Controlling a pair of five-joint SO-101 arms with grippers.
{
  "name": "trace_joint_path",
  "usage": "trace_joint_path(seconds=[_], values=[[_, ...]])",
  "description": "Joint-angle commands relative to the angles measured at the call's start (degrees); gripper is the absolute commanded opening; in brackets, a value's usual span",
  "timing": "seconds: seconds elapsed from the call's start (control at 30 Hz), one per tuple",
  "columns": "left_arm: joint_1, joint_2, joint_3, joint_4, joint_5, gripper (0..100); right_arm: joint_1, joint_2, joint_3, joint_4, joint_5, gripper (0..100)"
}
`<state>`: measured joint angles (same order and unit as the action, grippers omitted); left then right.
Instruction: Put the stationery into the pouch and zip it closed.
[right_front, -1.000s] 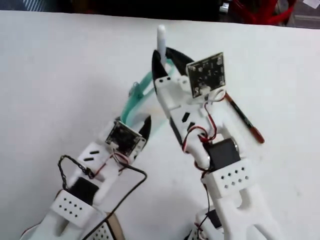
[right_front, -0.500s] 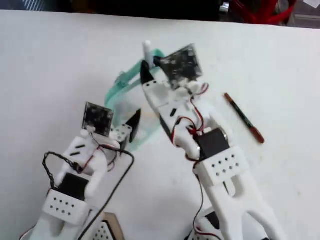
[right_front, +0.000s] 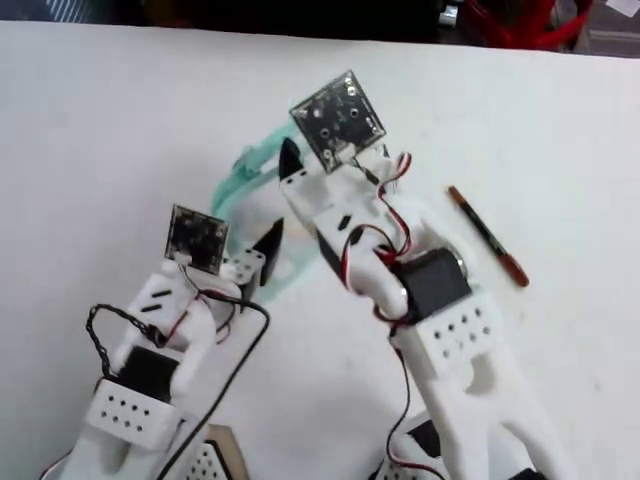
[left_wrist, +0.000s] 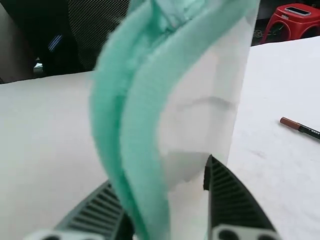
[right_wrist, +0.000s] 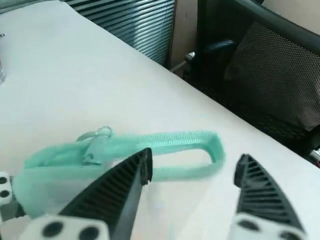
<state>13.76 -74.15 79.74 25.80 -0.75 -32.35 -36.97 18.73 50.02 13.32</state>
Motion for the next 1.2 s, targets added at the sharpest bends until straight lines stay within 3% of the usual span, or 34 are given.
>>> trace_joint_path(seconds=[0.0,0.37,0.47,0.6,0.7,0.87,1.03,1.17], values=[[-0.4,-0.7,-3.4,-0.3,0.6,19,-0.2,-4.8,-5.0,1.1,-0.3,26.8],[-1.6,-0.7,-3.7,0.1,0.6,19,2.8,1.5,-7.4,1.1,-0.4,19.5],[-3.6,-0.8,-4.1,-0.2,0.5,19,8.5,2.2,-8.5,1.2,-0.2,19.7],[-3.3,-4.8,-3.1,0.2,0.6,19,21.5,5.9,-7.3,3.6,1.5,19.7],[0.4,-9.9,1.0,0.1,-0.6,18,30.3,13.2,-6.8,5.1,9.8,19.7],[4.5,-20.4,6.8,0.0,-11.7,4,39.4,32.0,-9.7,3.5,21.0,19.7],[8.0,-27.4,11.7,0.1,-13.9,7,40.5,51.6,-21.2,4.0,22.2,19.7],[8.0,-27.9,12.0,0.2,-13.8,10,40.8,65.5,-35.0,10.4,22.2,19.7]])
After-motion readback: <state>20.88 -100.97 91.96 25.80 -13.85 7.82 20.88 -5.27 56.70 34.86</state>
